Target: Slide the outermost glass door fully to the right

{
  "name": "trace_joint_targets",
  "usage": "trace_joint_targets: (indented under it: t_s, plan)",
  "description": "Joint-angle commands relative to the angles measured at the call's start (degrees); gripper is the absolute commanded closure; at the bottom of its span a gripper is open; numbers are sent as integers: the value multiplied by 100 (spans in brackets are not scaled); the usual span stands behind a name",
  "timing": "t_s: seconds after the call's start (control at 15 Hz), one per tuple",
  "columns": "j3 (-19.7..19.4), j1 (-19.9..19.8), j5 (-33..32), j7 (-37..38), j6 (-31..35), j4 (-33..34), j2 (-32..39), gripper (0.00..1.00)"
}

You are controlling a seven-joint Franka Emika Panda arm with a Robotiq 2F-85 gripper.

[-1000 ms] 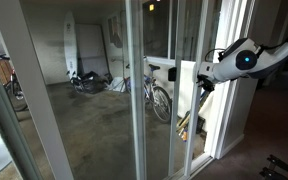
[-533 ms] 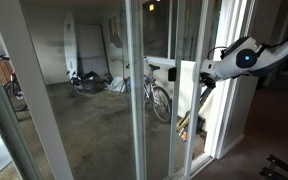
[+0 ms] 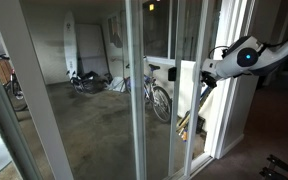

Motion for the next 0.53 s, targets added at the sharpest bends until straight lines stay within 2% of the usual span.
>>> trace_joint_targets:
  t_s: [0.0,0.47]
  plan:
    - [-41,94,-21,-71,-61,-20,-80,95]
    - [-23,202,20,1,-24,19,-173,95]
